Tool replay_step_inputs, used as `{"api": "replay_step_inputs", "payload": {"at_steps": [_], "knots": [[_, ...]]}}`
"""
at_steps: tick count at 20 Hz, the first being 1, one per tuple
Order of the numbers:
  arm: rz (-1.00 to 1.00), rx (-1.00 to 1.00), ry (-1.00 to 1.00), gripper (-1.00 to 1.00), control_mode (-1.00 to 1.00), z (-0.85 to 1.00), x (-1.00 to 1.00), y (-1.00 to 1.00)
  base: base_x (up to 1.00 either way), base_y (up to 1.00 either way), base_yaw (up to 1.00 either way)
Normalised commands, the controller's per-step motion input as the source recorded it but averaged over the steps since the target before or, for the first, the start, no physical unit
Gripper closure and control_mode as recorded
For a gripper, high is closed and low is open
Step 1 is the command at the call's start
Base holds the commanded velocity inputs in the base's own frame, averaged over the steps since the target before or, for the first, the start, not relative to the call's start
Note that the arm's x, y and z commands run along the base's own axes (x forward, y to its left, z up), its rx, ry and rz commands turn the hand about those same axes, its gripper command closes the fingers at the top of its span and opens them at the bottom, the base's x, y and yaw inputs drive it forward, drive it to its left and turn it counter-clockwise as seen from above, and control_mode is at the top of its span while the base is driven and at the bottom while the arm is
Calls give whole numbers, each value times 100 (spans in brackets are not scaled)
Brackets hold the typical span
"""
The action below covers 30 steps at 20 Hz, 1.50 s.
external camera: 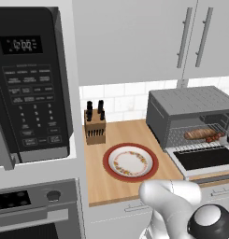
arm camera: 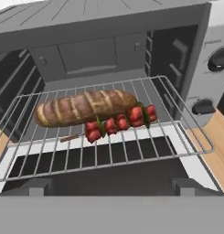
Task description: Pick up the kebab skewer and baguette bread, and place them inside the toaster oven. Close the toaster oven door and start by setting the timer.
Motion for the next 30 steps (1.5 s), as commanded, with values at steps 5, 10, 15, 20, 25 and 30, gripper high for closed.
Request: {"api": "replay_step_inputs", "payload": {"at_steps": [5,10,15,20,25,30], "knots": [[3,-1,-5,-100,-100,-18,-20,0,0,0,0],[0,0,-1,-100,-100,-1,-2,-3,0,0,0],[0,0,1,-100,-100,-3,-8,0,0,0,0],[0,0,1,-100,-100,0,-1,0,0,0,0],[0,0,0,-100,-100,0,-2,0,0,0,0],[0,-7,-5,-100,-100,-4,2,1,0,0,0]]}}
